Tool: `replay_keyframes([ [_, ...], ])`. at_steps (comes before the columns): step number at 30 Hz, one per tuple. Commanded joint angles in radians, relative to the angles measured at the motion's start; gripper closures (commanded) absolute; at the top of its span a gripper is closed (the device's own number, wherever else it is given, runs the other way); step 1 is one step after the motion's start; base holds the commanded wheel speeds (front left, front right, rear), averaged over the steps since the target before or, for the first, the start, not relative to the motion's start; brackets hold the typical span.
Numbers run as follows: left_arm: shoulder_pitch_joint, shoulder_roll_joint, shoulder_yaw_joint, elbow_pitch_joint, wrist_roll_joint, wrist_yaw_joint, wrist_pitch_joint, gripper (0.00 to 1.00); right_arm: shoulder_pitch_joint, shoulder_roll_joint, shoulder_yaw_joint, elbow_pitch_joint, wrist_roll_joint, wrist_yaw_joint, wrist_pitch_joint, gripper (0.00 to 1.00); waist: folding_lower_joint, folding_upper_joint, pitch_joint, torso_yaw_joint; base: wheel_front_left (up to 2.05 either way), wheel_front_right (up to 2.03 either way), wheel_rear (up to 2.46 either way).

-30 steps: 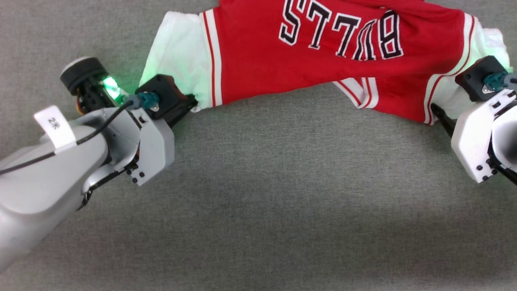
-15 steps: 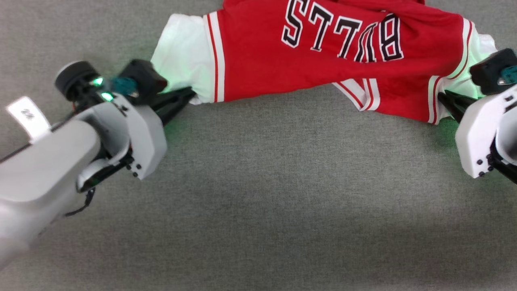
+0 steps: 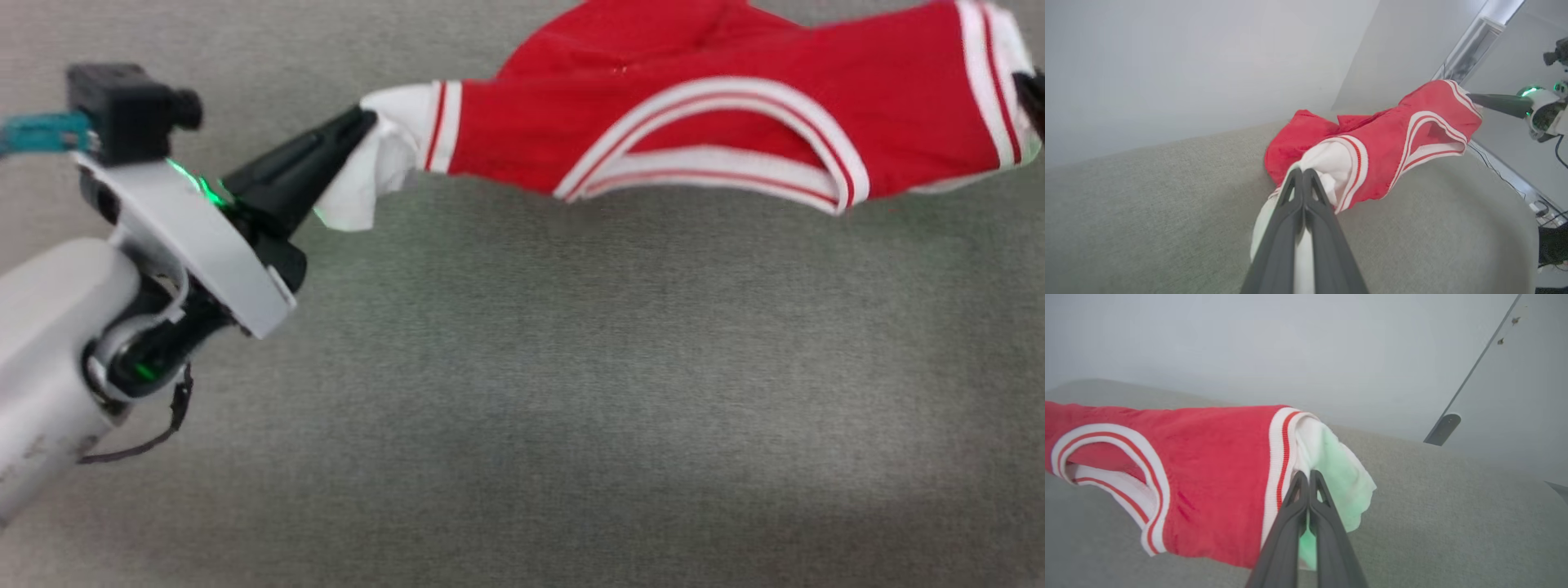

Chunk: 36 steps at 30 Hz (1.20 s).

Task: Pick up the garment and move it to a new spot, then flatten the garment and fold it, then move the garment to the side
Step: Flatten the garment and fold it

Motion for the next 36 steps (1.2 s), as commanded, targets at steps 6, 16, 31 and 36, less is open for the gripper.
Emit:
replay_keyframes([
  [6, -0.031, -0.037, 0.077, 0.044, -0.172, 0.002, -0.017, 1.0, -0.096, 0.134, -0.093, 0.083, -0.04, -0.001, -0.003, 1.0, 0.0, -0.0001, 0.005, 0.041, 0.0, 0.0, 0.0],
  [16, -0.361, -0.236, 0.269, 0.443, -0.304, 0.002, 0.027, 1.0, -0.631, 0.375, -0.278, 0.451, -0.208, -0.001, -0.134, 1.0, 0.0, -0.0001, 0.11, 0.027, 0.0, 0.0, 0.0],
  [31, -0.547, -0.338, 0.417, 0.604, -0.203, 0.002, -0.061, 1.0, -0.958, 0.402, -0.346, 0.712, -0.359, -0.001, -0.347, 1.0, 0.0, -0.0001, 0.129, 0.021, 0.0, 0.0, 0.0],
  [36, -0.312, -0.297, 0.423, 0.461, -0.253, 0.002, -0.061, 1.0, -0.794, 0.357, -0.257, 0.637, -0.277, -0.001, -0.275, 1.0, 0.0, -0.0001, 0.128, 0.034, 0.0, 0.0, 0.0],
])
